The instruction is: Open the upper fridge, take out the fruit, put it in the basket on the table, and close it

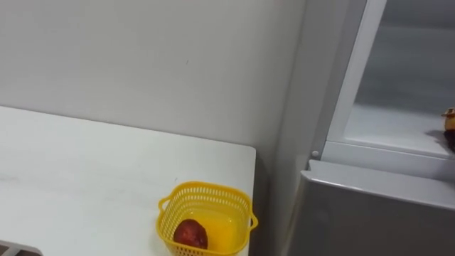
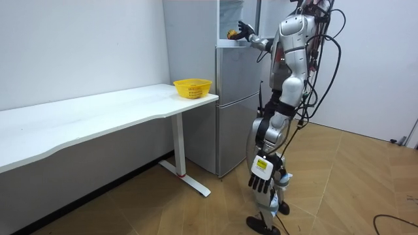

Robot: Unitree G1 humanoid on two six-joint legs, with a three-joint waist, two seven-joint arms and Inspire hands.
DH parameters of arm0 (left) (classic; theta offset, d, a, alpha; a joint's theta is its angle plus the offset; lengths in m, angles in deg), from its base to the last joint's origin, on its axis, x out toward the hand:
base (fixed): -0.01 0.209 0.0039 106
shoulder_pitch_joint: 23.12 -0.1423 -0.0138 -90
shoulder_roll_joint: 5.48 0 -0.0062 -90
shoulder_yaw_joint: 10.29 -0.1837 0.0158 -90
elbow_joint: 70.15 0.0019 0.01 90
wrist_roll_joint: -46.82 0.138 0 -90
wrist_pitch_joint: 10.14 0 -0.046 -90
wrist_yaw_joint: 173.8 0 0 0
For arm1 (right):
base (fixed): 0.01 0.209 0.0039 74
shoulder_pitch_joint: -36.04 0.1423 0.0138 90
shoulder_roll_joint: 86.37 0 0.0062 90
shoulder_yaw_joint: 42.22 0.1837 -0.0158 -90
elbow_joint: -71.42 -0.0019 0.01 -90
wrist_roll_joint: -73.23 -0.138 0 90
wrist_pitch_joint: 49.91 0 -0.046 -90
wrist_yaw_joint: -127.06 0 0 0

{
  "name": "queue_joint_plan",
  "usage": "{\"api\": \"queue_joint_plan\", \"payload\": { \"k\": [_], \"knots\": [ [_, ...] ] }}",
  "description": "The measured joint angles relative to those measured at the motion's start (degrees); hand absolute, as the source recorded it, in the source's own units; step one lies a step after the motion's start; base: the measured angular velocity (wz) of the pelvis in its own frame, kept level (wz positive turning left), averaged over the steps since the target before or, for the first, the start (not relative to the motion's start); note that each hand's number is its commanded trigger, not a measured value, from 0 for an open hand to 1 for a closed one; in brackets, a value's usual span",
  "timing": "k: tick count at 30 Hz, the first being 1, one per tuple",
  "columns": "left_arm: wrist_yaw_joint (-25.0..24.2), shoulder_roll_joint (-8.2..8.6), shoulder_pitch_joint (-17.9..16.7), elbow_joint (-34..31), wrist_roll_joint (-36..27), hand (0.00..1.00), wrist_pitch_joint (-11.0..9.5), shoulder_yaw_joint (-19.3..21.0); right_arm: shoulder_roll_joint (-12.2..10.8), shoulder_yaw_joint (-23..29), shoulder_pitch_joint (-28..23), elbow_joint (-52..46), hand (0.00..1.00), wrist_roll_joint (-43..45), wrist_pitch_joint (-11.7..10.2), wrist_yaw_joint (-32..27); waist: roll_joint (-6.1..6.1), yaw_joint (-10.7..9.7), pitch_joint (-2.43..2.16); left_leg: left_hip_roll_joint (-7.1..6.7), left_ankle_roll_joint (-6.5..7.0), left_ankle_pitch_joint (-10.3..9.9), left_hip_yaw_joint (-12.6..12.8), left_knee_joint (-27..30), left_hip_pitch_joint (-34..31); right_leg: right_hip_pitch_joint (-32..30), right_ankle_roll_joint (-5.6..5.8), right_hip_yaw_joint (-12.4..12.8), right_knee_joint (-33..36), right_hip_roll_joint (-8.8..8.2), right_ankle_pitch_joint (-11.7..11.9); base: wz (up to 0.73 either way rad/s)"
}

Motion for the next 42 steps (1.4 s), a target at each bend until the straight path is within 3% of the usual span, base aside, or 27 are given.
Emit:
{"api": "queue_joint_plan", "payload": {
  "k": [6, 11, 18, 26, 39, 42],
  "knots": [
    [-0.52, -0.04, -0.03, -0.27, 0.03, 0.0, 0.44, 0.02, 0.09, -0.01, 0.0, 0.68, 0.0, -0.05, 0.58, 1.22, 0.14, 0.25, -0.08, 0.0, 0.0, 0.0, 0.04, -0.06, -0.32, -0.16, 0.0, 0.02, -0.06, 0.01, 0.0, 0.0],
    [-1.92, -0.1, -0.09, -1.1, 0.02, 0.0, 0.76, 0.14, 0.8, -0.01, 0.01, 2.29, 0.0, -3.25, 0.54, 3.92, 0.09, 0.27, -0.67, 0.0, 0.0, 0.0, -0.01, 0.01, -0.08, -0.11, 0.0, 0.07, -0.08, 0.01, 0.0, 0.0],
    [-2.71, -0.1, -0.21, -1.43, 0.01, 0.0, 0.81, 1.21, 2.1, -0.09, 0.01, 2.79, 0.0, -8.33, 1.23, 8.88, 0.23, 0.29, -0.56, 0.05, -0.01, 0.01, -0.12, -0.03, 0.12, 0.14, -0.1, -0.01, -0.08, 0.07, 0.07, 0.0],
    [-2.9, -0.09, -1.47, -1.48, 0.03, 0.0, 1.1, 1.5, 2.95, -0.21, 2.63, 6.69, 0.0, -8.72, 1.33, 12.97, 0.12, 0.21, 0.07, 0.04, -0.01, 0.0, -0.1, -0.07, 0.12, 0.86, -0.11, 0.13, -0.3, 0.08, 0.07, 0.0],
    [-2.82, -0.25, -1.38, -1.73, 0.02, 0.0, 2.05, 2.26, 3.92, -0.38, 3.72, 9.82, 0.0, -10.68, 2.15, 16.91, -1.01, -0.08, 0.01, 0.07, -0.01, 0.0, -0.02, -0.13, 0.21, 0.84, -0.01, 0.31, -1.13, 0.26, 0.43, 0.0],
    [-2.91, -0.25, -1.43, -1.85, 0.03, 0.0, 2.08, 2.3, 4.44, -1.32, 5.34, 12.15, 0.0, -10.51, 3.17, 18.06, -1.3, -0.06, -0.3, 0.07, -0.01, 0.0, 0.01, -0.53, 0.18, 0.49, -0.04, 0.43, -1.01, 0.26, 0.45, -0.02]
  ]
}}
